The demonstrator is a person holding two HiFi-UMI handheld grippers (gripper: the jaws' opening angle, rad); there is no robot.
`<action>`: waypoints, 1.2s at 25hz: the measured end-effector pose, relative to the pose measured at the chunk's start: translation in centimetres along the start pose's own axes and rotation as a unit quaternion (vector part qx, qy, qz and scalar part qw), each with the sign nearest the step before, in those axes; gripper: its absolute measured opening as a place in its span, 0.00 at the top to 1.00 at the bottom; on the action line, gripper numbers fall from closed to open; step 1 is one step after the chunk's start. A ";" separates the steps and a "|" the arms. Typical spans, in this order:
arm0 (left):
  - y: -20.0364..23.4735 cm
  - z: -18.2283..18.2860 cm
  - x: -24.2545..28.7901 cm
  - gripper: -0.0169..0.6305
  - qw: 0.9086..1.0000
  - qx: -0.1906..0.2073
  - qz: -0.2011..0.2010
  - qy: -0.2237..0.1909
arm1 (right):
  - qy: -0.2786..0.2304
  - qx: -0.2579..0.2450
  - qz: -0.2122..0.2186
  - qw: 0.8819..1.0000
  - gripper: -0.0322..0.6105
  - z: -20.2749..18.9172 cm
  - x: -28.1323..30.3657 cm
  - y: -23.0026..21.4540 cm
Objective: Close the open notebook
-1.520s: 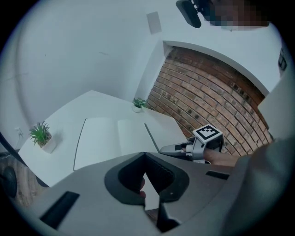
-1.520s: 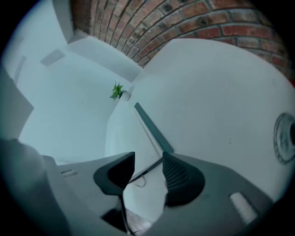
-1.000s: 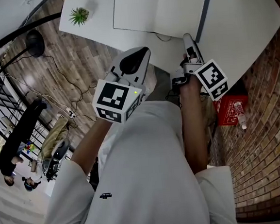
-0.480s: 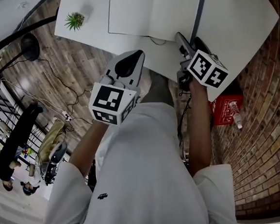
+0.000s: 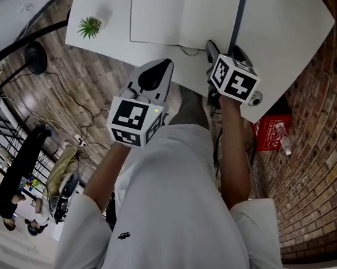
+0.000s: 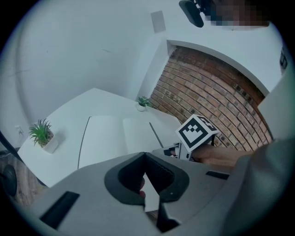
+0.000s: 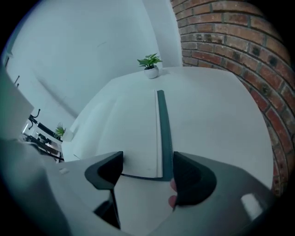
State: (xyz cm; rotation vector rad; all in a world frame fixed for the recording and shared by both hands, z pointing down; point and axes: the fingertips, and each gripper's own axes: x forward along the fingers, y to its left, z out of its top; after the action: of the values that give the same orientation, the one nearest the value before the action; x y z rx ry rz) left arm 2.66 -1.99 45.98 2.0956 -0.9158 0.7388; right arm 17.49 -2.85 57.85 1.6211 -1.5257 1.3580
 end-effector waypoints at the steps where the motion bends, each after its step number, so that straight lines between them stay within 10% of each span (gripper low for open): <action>1: 0.4 -0.1 0.4 0.97 1.000 0.000 0.002 0.002 | 0.000 -0.007 -0.005 1.000 0.41 -0.1 0.1 0.0; 30: 0.5 -0.8 0.0 0.97 1.000 0.012 0.001 0.005 | -0.051 0.053 0.002 0.997 0.78 0.8 -1.8 0.3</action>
State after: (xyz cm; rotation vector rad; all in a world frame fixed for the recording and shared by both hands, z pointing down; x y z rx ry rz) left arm 2.12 -1.55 46.66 2.1102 -0.9082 0.7635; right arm 17.76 -2.90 55.83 1.7769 -1.5401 1.3981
